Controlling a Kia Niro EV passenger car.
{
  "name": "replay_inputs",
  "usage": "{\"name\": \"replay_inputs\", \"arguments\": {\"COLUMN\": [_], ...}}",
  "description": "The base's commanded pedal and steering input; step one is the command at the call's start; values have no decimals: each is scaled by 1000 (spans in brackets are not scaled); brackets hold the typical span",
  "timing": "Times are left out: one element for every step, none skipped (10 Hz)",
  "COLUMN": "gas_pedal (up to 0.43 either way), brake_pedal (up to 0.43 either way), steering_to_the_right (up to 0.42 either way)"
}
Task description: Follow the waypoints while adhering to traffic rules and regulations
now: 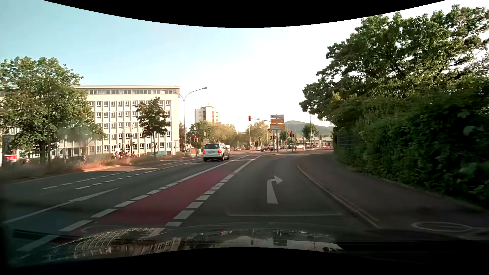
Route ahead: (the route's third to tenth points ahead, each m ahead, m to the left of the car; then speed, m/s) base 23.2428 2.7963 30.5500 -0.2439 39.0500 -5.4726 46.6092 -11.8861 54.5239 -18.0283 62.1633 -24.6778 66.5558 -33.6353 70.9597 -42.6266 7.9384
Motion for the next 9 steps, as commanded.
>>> {"name": "replay_inputs", "arguments": {"gas_pedal": [0,0,0,0,0,0,0,0,0], "brake_pedal": [0,6,24,37,55,55,79,91,98], "steering_to_the_right": [13,19,21,20,21,23,23,22,24]}}
